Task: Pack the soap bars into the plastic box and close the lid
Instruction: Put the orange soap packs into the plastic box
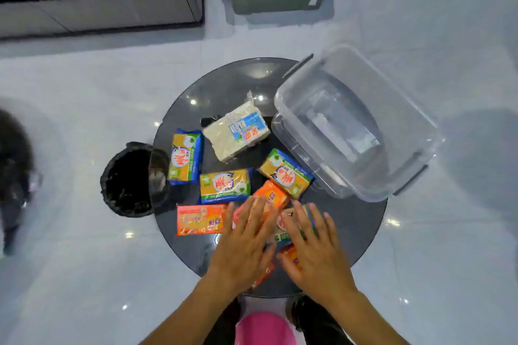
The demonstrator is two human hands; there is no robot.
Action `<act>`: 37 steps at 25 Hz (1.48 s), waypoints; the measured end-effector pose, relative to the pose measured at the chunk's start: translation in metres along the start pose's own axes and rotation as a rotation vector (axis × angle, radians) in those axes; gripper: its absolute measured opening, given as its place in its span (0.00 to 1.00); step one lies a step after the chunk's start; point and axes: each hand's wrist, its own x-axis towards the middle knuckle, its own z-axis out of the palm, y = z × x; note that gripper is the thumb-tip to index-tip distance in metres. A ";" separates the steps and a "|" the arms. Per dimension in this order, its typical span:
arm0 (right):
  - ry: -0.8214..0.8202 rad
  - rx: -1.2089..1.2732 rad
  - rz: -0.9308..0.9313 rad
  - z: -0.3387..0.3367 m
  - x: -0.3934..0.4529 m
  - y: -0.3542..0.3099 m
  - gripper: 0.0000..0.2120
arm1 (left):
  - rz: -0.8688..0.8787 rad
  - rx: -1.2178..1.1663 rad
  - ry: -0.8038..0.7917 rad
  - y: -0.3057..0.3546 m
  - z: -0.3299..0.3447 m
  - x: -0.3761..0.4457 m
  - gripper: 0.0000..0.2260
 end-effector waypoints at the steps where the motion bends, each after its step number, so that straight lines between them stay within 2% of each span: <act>1: 0.007 -0.051 -0.088 0.015 0.006 0.007 0.34 | 0.139 0.075 -0.019 -0.009 0.013 0.007 0.28; 2: 0.023 -0.078 -0.157 0.031 0.012 0.017 0.34 | 0.241 0.126 -0.020 -0.020 0.032 0.013 0.27; 5: 0.127 -0.119 -0.292 0.072 0.033 0.045 0.35 | 0.391 0.151 0.050 -0.057 0.070 0.032 0.26; 8: 0.211 -0.121 -0.340 0.093 0.038 0.051 0.33 | 0.427 0.081 0.128 -0.066 0.091 0.037 0.24; 13: 0.267 -0.132 -0.338 0.085 0.038 0.052 0.32 | 0.416 0.010 0.226 -0.061 0.091 0.048 0.21; 18: 0.366 -0.095 -0.376 0.101 0.041 0.058 0.32 | 0.461 0.021 0.335 -0.068 0.106 0.047 0.22; 22: 0.393 -0.142 -0.386 0.097 0.041 0.057 0.33 | 0.463 0.061 0.349 -0.065 0.101 0.047 0.23; 25: 0.374 -0.201 -0.366 0.090 0.029 0.049 0.32 | 0.386 0.130 0.324 -0.057 0.098 0.037 0.25; 28: 0.353 -0.224 -0.433 0.066 0.006 0.048 0.26 | 0.171 0.207 0.213 -0.045 0.089 0.036 0.32; 30: 0.234 -0.274 -0.497 0.050 -0.009 0.055 0.24 | 0.052 0.156 0.099 -0.038 0.076 0.043 0.35; 33: 0.083 -0.450 -0.502 0.040 -0.023 0.062 0.29 | -0.049 0.011 -0.025 -0.028 0.060 0.056 0.36; 37: -0.016 -0.547 -0.487 0.036 -0.024 0.062 0.33 | -0.103 -0.096 -0.040 -0.024 0.055 0.056 0.36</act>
